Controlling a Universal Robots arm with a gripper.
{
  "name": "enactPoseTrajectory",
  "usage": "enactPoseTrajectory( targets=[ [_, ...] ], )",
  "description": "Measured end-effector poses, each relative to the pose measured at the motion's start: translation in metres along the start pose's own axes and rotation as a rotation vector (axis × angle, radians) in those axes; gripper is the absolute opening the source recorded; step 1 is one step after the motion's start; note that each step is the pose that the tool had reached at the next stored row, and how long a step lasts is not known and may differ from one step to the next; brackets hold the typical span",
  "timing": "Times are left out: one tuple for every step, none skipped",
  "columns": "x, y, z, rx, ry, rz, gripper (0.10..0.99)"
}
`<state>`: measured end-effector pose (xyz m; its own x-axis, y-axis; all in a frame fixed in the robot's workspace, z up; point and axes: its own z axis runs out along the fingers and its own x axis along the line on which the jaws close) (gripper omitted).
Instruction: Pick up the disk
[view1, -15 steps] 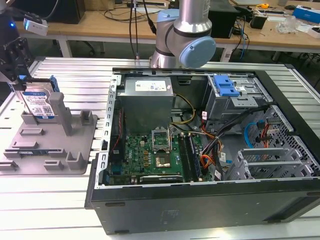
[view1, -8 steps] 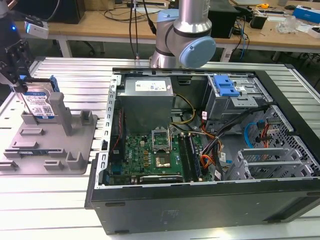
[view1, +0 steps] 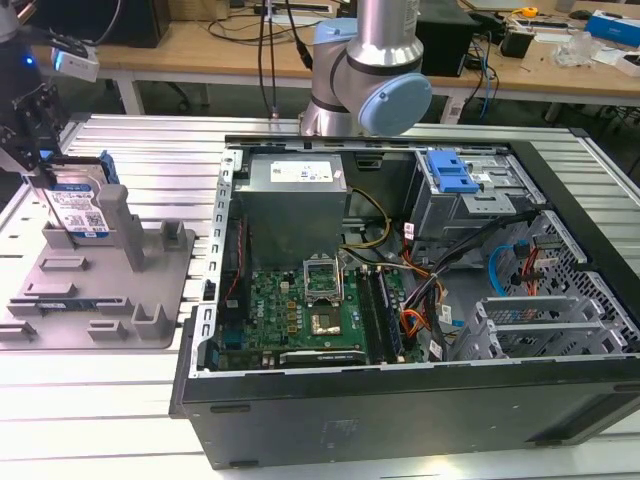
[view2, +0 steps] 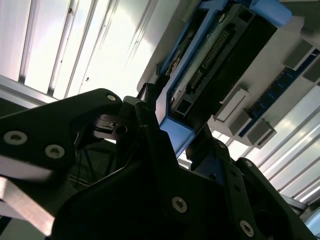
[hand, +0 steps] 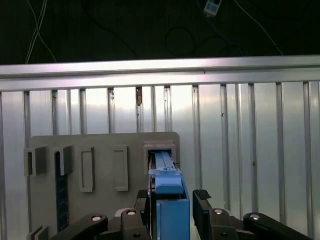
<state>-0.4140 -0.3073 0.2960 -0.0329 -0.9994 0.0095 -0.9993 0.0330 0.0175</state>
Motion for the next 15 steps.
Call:
enactPoseTrajectory(
  targets=[
    [0.0002,0.0000,0.0005,0.000,-0.0001,0.000,0.482],
    [0.0004,-0.0001,0.0009,0.000,-0.0001,0.000,0.482],
    [0.0004,-0.0001,0.0010,0.000,-0.0001,0.000,0.482],
    [0.0005,0.0000,0.0012,0.000,-0.0001,0.000,0.482],
    [0.0005,0.0000,0.0013,0.000,-0.0001,0.000,0.482],
    [0.0005,0.0000,0.0013,0.000,-0.0001,0.000,0.482],
    [0.0005,0.0001,0.0014,0.000,-0.0002,0.000,0.482],
    [0.0005,0.0002,0.0014,0.000,-0.0002,0.000,0.482],
    [0.0005,0.0003,0.0013,0.000,-0.0001,0.000,0.482],
    [0.0005,0.0003,0.0013,0.000,0.0000,0.000,0.482],
    [0.0005,0.0003,0.0013,0.000,0.0004,0.000,0.482],
    [0.0005,0.0003,0.0013,0.000,0.0008,0.000,0.482],
    [0.0005,0.0003,0.0014,0.000,0.0014,0.000,0.482],
    [0.0005,0.0003,0.0014,0.000,0.0017,0.000,0.482],
    [0.0005,0.0003,0.0015,0.000,0.0018,0.000,0.482]
  ],
)
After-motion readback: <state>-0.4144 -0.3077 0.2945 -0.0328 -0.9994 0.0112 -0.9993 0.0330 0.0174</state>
